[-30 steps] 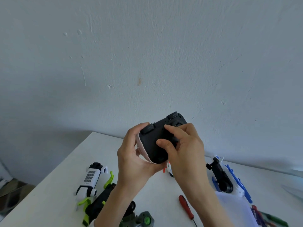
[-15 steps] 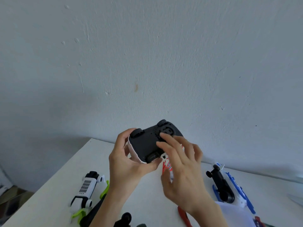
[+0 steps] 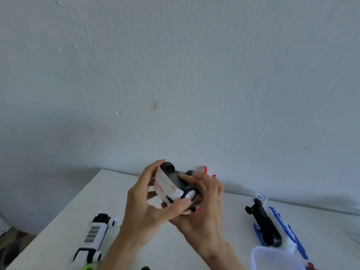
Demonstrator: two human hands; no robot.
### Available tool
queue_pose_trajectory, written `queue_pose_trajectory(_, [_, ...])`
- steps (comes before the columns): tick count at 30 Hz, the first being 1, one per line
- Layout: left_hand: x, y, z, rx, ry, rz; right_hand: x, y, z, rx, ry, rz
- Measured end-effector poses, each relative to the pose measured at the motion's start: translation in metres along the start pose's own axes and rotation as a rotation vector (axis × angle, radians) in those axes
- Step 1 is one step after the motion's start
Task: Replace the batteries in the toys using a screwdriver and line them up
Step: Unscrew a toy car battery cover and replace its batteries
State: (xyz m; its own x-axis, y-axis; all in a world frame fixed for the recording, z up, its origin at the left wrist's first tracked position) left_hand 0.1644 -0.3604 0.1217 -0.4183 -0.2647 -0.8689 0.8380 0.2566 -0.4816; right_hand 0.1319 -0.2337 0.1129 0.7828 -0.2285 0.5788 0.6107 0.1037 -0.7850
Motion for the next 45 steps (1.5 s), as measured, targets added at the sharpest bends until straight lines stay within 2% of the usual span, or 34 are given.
queue_pose_trajectory(2, [0.014,-0.006,0.004,0.082,0.071,0.069,-0.003,0.001,-0.006,0.098,-0.38,-0.34])
queue_pose_trajectory(3, [0.022,-0.01,0.005,0.136,0.114,0.127,-0.006,0.0,-0.01,0.142,-0.513,-0.447])
queue_pose_trajectory(7, [0.046,-0.027,0.001,0.245,0.143,0.31,-0.025,-0.006,-0.019,0.339,-0.697,-0.612])
queue_pose_trajectory(10, [0.067,-0.038,-0.001,0.252,0.12,0.415,-0.05,-0.006,-0.02,0.467,-0.615,-0.681])
queue_pose_trajectory(11, [0.075,-0.041,0.0,0.256,0.099,0.457,-0.064,-0.007,-0.015,0.435,-0.519,-0.74])
queue_pose_trajectory(14, [0.105,-0.057,0.013,0.224,0.055,0.606,-0.125,-0.009,0.008,0.173,-0.119,-0.893])
queue_pose_trajectory(16, [0.126,-0.072,0.024,0.225,0.051,0.716,-0.162,0.002,0.014,0.142,0.034,-1.068])
queue_pose_trajectory(19, [0.163,-0.097,0.039,0.252,0.009,0.873,-0.19,0.024,-0.001,0.229,-0.204,-1.251])
queue_pose_trajectory(21, [0.188,-0.108,0.049,0.242,-0.033,0.976,-0.204,0.034,-0.013,0.279,-0.219,-1.28])
queue_pose_trajectory(25, [0.232,-0.116,0.063,0.262,-0.131,1.119,-0.199,0.039,-0.045,0.182,-0.335,-1.304])
queue_pose_trajectory(32, [0.264,-0.121,0.079,0.154,-0.181,1.161,-0.189,0.037,-0.113,0.294,-0.328,-1.267])
queue_pose_trajectory(37, [0.269,-0.127,0.085,0.073,-0.221,1.058,-0.183,0.032,-0.137,0.342,-0.34,-1.222])
queue_pose_trajectory(45, [0.268,-0.128,0.092,0.095,-0.394,0.907,-0.178,0.033,-0.149,0.352,-0.324,-1.176])
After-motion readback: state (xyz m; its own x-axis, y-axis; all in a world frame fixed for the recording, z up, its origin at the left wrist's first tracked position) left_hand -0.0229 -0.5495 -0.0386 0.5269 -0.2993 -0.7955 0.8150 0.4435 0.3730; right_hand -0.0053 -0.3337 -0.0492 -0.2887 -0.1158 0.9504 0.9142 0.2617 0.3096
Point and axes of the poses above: each hand's wrist, its own y-axis away from the middle knuckle, its own z-axis out of the back of the hand, x = y × z, the point moved 4 cm from there along -y, towards the middle knuckle, and after that the axes turned 1 degree about z, right-handed, at the moved point
